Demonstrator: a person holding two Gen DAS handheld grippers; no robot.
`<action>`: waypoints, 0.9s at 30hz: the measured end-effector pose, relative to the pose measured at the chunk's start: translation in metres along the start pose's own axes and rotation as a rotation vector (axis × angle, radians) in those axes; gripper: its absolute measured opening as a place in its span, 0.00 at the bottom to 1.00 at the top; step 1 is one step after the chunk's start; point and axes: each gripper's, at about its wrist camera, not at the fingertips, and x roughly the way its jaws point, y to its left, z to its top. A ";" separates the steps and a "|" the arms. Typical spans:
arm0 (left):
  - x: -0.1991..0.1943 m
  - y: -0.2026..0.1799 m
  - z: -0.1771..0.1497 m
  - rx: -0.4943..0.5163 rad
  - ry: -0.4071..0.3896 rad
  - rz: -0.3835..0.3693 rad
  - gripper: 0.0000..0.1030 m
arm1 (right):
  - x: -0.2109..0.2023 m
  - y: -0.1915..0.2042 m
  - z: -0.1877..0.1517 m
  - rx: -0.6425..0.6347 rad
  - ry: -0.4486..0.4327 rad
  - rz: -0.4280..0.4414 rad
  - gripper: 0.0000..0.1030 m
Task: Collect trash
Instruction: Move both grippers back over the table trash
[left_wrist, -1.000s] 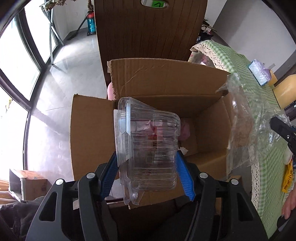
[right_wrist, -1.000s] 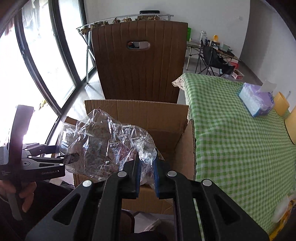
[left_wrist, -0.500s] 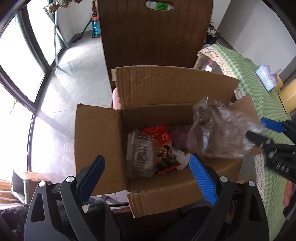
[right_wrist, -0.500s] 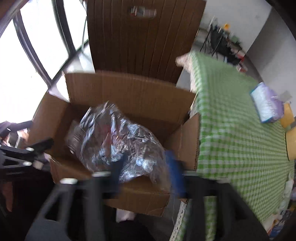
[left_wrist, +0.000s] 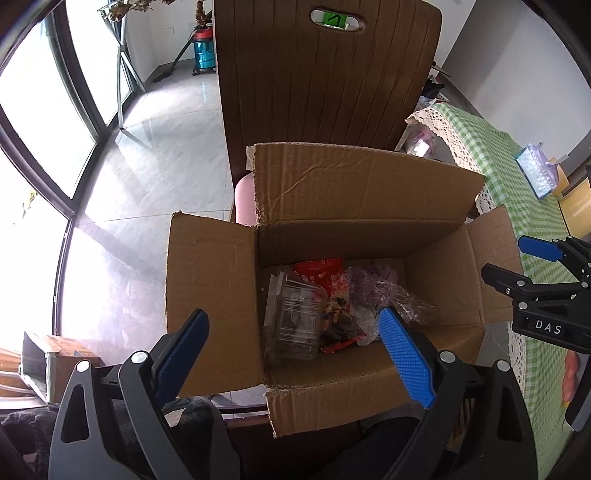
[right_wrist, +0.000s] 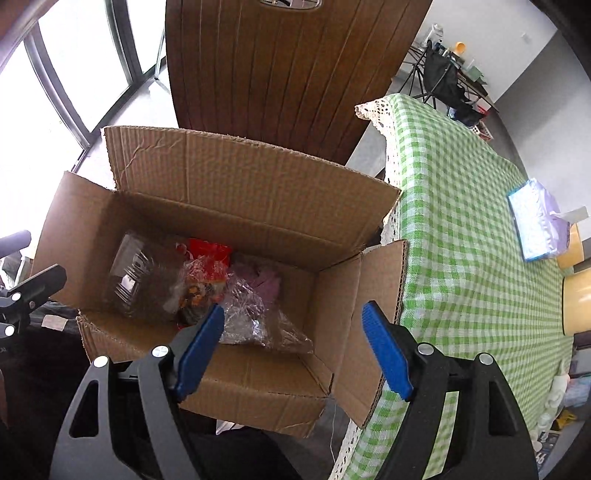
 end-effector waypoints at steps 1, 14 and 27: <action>-0.002 -0.001 -0.001 0.006 -0.003 -0.001 0.88 | -0.002 0.000 -0.001 0.004 -0.004 0.000 0.72; -0.079 -0.026 -0.018 0.053 -0.276 -0.009 0.88 | -0.083 -0.022 -0.044 0.157 -0.267 0.054 0.72; -0.173 -0.129 -0.092 0.280 -0.869 -0.138 0.94 | -0.211 -0.088 -0.217 0.472 -0.959 -0.164 0.82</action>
